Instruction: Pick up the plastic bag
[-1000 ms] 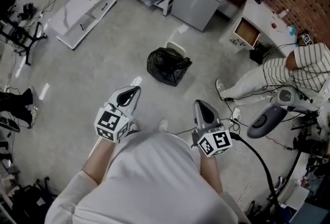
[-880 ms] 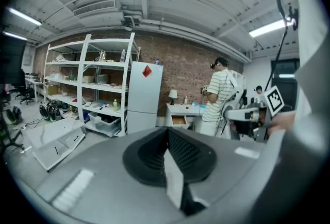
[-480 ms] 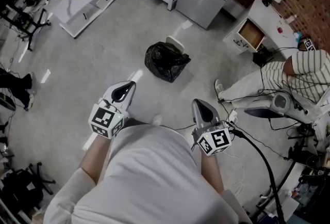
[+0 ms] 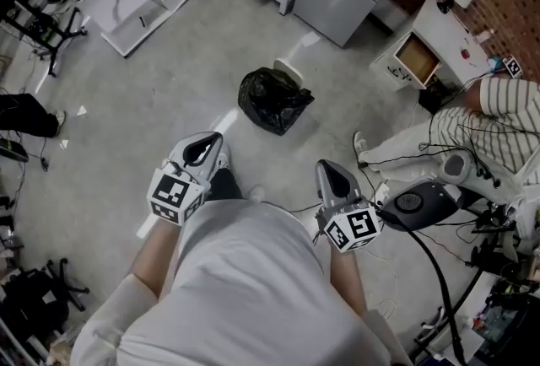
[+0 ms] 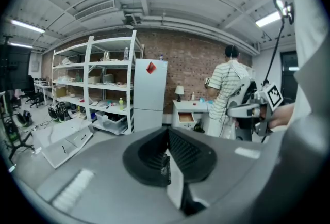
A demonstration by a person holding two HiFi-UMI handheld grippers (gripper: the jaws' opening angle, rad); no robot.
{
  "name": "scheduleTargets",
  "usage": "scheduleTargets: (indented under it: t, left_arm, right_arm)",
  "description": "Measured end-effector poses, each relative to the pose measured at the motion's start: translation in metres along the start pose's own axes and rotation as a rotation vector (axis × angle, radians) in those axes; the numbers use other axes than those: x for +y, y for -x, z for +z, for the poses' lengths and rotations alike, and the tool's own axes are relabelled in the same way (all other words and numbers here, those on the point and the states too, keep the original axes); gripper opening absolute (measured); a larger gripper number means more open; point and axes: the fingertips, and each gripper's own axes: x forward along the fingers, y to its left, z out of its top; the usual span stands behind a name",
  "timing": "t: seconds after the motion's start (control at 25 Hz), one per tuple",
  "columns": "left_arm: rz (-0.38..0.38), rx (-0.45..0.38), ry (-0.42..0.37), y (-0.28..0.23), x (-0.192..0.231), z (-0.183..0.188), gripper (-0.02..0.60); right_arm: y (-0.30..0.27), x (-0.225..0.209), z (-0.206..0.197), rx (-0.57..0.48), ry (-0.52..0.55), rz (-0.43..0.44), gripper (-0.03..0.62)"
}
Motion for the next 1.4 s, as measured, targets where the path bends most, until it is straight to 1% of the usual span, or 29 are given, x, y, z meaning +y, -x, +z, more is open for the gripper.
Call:
scheduleTargets:
  t: [0.24, 0.44, 0.64, 0.8, 1.0, 1.2, 1.4]
  left_arm:
    - [-0.027, -0.002, -0.008, -0.035, 0.025, 0.010, 0.005]
    - [-0.068, 0.005, -0.044, -0.069, 0.055, 0.025, 0.005]
    - [-0.112, 0.022, -0.072, -0.102, 0.087, 0.037, 0.005]
    - [-0.147, 0.039, -0.086, -0.126, 0.121, 0.045, 0.005]
    - [-0.207, 0.063, -0.118, -0.164, 0.175, 0.058, 0.005]
    - [-0.270, 0.077, -0.181, -0.195, 0.218, 0.064, 0.005]
    - [-0.340, 0.088, -0.221, -0.213, 0.253, 0.063, 0.005]
  right_arm:
    - [-0.022, -0.025, 0.006, -0.007, -0.016, -0.051, 0.002]
    - [-0.049, -0.048, 0.014, -0.006, -0.037, -0.109, 0.002]
    - [-0.088, -0.062, 0.026, -0.005, -0.053, -0.140, 0.002]
    - [-0.125, -0.068, 0.037, -0.002, -0.063, -0.166, 0.002]
    - [-0.181, -0.082, 0.051, 0.013, -0.083, -0.214, 0.002]
    - [-0.228, -0.090, 0.057, 0.028, -0.081, -0.254, 0.002]
    - [-0.268, -0.091, 0.066, 0.015, -0.081, -0.287, 0.002]
